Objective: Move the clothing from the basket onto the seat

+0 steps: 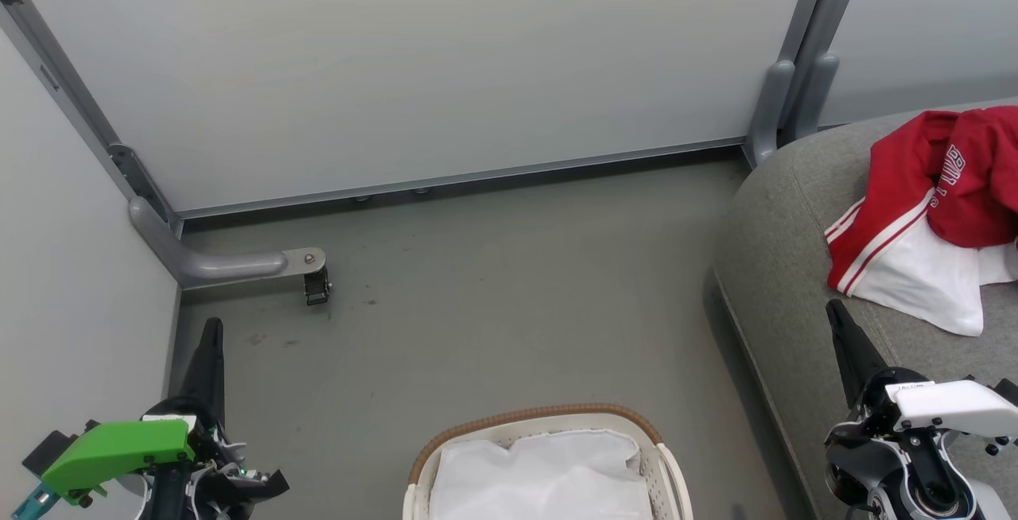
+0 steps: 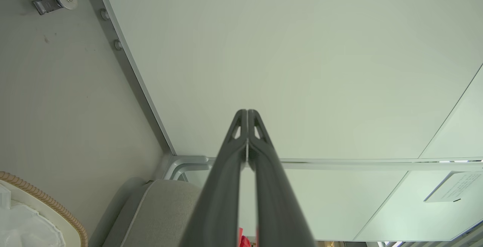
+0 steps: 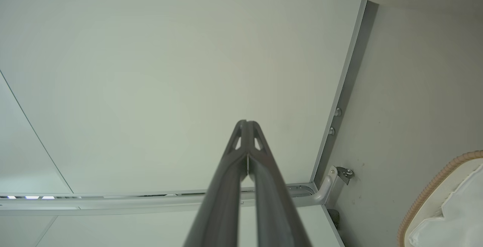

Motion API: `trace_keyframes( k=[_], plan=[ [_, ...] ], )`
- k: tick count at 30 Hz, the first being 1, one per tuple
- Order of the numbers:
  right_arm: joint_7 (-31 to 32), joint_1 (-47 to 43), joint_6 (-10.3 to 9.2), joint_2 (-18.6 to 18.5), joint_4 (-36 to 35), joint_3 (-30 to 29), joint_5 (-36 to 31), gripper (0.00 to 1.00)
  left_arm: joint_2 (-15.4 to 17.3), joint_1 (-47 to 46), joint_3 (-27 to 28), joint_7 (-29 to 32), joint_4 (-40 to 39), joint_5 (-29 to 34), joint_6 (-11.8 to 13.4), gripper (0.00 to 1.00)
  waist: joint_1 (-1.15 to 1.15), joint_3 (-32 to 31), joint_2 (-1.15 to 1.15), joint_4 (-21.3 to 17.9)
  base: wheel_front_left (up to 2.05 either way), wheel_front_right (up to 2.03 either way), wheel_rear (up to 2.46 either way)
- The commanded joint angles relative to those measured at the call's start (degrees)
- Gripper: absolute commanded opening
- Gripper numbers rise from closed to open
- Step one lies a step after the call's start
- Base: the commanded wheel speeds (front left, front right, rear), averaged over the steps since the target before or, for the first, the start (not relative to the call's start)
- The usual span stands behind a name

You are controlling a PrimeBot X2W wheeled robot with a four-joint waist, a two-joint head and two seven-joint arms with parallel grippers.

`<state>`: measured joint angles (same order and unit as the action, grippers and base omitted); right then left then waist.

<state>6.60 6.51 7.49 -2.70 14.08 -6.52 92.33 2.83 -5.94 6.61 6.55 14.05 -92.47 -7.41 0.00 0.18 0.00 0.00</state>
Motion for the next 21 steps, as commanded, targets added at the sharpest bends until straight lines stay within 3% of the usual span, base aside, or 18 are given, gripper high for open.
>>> trace_keyframes(
  k=[1,21],
  plan=[
    [0.07,-0.62,0.0,-0.35,-0.21,-0.09,0.19,0.0,0.11,-0.58,0.06,0.18,-0.09,0.13,-0.23,0.0,0.0,0.0,0.0,0.0,0.0,0.0,0.0],
    [0.07,-0.62,0.0,-0.35,-0.21,-0.09,0.19,0.0,0.11,-0.58,0.05,0.17,-0.09,0.12,-0.23,0.0,0.0,0.0,0.0,0.0,0.0,0.0,0.0]
  ],
)
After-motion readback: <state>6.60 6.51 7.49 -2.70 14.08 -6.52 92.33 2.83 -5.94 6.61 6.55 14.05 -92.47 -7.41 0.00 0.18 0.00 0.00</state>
